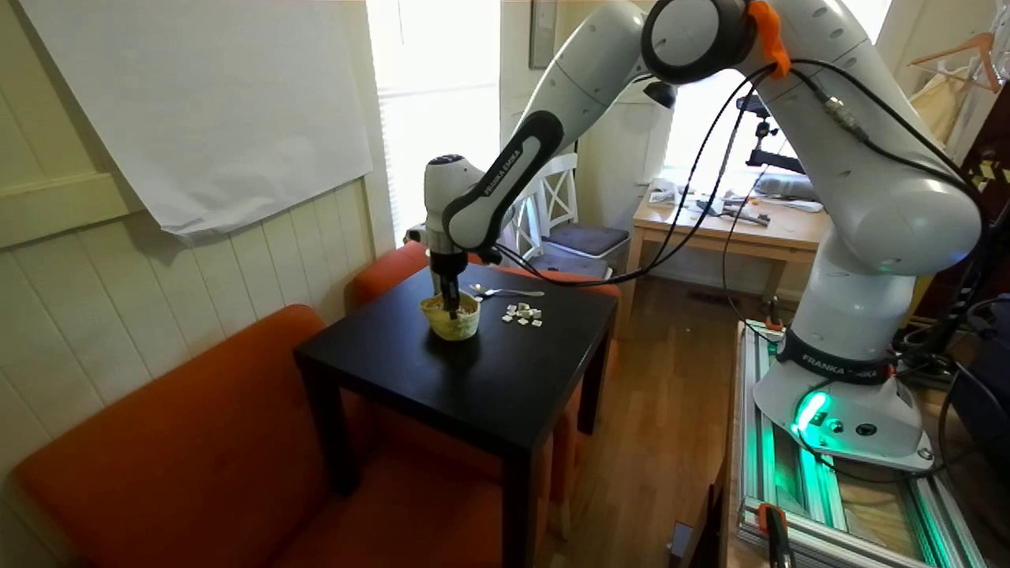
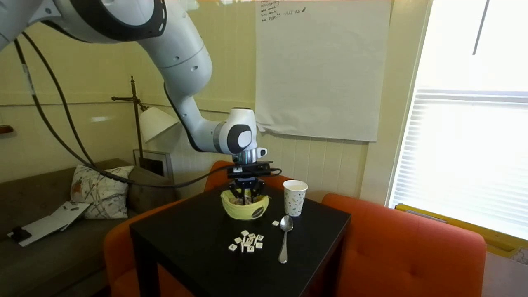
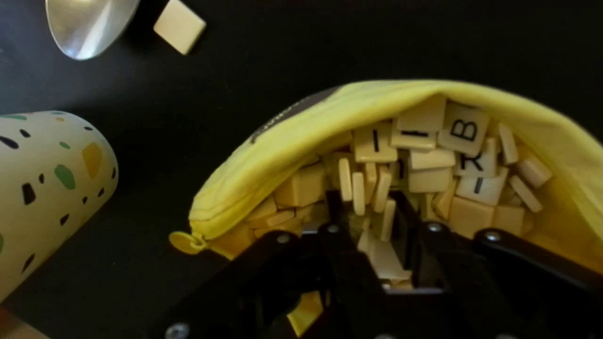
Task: Remove the tiles from the banana bag.
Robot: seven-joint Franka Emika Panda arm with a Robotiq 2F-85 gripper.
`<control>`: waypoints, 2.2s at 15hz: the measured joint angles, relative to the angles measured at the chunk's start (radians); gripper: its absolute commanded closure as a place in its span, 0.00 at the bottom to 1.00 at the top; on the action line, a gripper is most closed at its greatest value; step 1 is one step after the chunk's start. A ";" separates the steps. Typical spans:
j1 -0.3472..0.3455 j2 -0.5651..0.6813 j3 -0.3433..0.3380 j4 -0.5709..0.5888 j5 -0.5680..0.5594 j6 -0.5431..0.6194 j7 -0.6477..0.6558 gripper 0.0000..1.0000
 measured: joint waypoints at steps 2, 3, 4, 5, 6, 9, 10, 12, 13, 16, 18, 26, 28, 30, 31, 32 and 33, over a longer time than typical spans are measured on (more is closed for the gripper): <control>0.000 -0.004 0.000 0.006 0.001 0.000 0.001 0.99; 0.000 -0.008 0.000 0.008 0.003 0.000 0.002 1.00; 0.000 -0.016 0.001 0.008 0.007 -0.003 0.003 1.00; -0.002 -0.026 0.004 0.008 0.014 -0.013 0.005 0.99; -0.003 -0.038 0.007 0.008 0.025 -0.026 0.005 0.99; -0.004 -0.079 0.013 0.005 0.062 -0.076 0.010 0.99; -0.004 -0.094 0.013 0.000 0.072 -0.091 0.015 0.99; -0.007 -0.122 0.011 -0.015 0.078 -0.111 0.037 0.99; -0.006 -0.137 0.004 -0.026 0.078 -0.115 0.056 0.99; -0.005 -0.182 -0.027 -0.077 0.078 -0.120 0.118 0.99; 0.003 -0.205 -0.065 -0.118 0.064 -0.121 0.181 0.99; 0.017 -0.221 -0.168 -0.242 0.027 -0.169 0.363 0.99; 0.015 -0.221 -0.171 -0.263 0.027 -0.181 0.381 0.68; 0.014 -0.220 -0.171 -0.277 0.027 -0.182 0.396 0.56; 0.015 -0.220 -0.171 -0.281 0.027 -0.183 0.399 0.48; 0.015 -0.220 -0.171 -0.283 0.027 -0.183 0.402 0.42; 0.015 -0.220 -0.171 -0.284 0.027 -0.183 0.405 0.35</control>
